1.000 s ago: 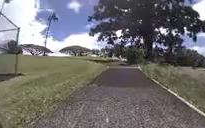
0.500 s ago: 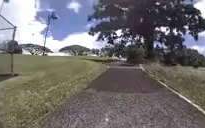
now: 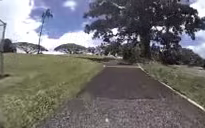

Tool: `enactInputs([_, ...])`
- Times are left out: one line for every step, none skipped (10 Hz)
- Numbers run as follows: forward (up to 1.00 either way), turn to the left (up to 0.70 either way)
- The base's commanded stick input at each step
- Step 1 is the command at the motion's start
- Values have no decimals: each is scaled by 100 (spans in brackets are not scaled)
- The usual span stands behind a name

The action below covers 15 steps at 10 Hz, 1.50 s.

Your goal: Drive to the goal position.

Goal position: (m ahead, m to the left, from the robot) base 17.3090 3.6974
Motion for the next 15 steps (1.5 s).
enactInputs([70, -24])
enactInputs([70, -6])
enactInputs([70, -1])
enactInputs([70, 0])
enactInputs([70, 0])
enactInputs([70, 0])
enactInputs([70, 0])
enactInputs([70, 0])
enactInputs([70, 0])
enactInputs([70, 0])
enactInputs([70, 0])
enactInputs([70, 0])
enactInputs([70, 0])
enactInputs([70, 0])
enactInputs([70, 0])
